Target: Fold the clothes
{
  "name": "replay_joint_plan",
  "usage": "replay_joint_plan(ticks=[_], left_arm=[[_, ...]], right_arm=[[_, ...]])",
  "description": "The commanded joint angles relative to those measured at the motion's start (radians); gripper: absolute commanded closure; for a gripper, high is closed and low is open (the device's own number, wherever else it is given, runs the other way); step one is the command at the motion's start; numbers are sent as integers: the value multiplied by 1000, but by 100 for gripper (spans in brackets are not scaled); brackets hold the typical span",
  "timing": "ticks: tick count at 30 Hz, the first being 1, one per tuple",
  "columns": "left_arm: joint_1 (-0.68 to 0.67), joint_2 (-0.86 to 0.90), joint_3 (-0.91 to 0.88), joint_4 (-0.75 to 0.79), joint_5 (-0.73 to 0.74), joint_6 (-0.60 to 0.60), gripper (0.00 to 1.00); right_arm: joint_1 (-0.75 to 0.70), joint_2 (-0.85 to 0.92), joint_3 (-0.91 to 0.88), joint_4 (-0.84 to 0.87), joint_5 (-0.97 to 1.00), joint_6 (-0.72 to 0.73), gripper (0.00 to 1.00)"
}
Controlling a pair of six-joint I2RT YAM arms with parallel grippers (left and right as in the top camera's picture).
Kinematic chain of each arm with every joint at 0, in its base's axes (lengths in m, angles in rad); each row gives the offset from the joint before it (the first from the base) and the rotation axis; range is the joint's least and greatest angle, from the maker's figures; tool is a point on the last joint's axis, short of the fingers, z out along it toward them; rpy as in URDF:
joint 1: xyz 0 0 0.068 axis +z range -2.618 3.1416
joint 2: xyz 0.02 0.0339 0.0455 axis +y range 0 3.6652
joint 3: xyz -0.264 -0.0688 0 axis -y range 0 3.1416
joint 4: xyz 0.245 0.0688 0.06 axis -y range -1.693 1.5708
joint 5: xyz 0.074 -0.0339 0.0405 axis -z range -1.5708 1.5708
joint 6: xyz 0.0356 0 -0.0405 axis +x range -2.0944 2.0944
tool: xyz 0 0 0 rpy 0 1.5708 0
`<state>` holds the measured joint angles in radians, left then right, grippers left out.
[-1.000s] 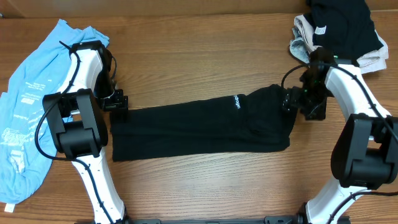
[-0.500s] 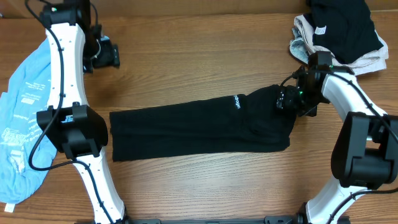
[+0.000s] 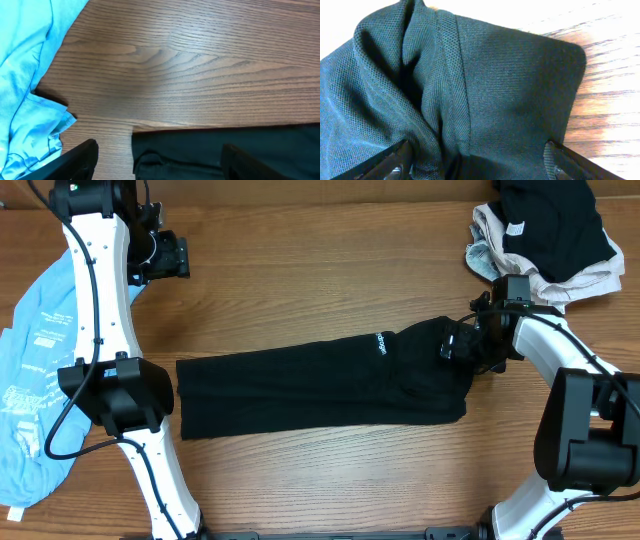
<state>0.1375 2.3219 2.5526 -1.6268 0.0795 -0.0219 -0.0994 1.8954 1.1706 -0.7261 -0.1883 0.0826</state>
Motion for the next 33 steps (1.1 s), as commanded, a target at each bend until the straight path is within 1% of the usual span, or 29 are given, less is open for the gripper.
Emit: replay_joint_plan(ticks=[1, 3, 7, 9, 10, 15, 18, 20, 22, 25, 26, 27, 30, 33], left_arm=[[-10, -3, 14, -23, 28, 27, 18], [-14, -3, -1, -63, 74, 27, 16], [-13, -11, -123, -63, 220, 26, 21], [-13, -11, -202, -63, 227, 26, 25], [-13, -11, -239, -63, 216, 26, 29], [-13, -27, -368, -64, 197, 25, 34], [-13, -90, -417, -64, 118, -11, 32], [-13, -166, -458, -64, 42, -36, 28], [-13, -261, -516, -61, -2, -59, 24], [-13, -389, -629, -13, -11, -72, 13], [-13, -431, -684, 20, -12, -80, 1], [-13, -463, -732, 49, -12, -85, 0], [-12, -551, -924, 167, -14, -111, 0], [-2, -591, -1104, 278, -18, -144, 1]], right_arm=[[-41, 48, -38, -17, 34, 22, 12], [-54, 48, -21, -31, 11, 22, 12], [-66, 48, -10, -34, -8, 18, 11], [-66, 48, -10, -36, -8, 14, 11], [-66, 48, -10, -38, -8, 13, 11], [-66, 48, -10, -42, -9, -4, 11], [-66, 48, -10, -47, -11, -4, 10], [-66, 48, -10, -50, -20, -4, 11], [-66, 48, -10, -58, -27, -5, 10], [-66, 48, -10, -70, -27, -5, 10], [-66, 48, -10, -72, -27, -5, 11], [-66, 48, -10, -72, -27, -5, 10], [-65, 48, -10, -72, -30, -5, 12], [-65, 48, -10, -74, -40, -6, 12]])
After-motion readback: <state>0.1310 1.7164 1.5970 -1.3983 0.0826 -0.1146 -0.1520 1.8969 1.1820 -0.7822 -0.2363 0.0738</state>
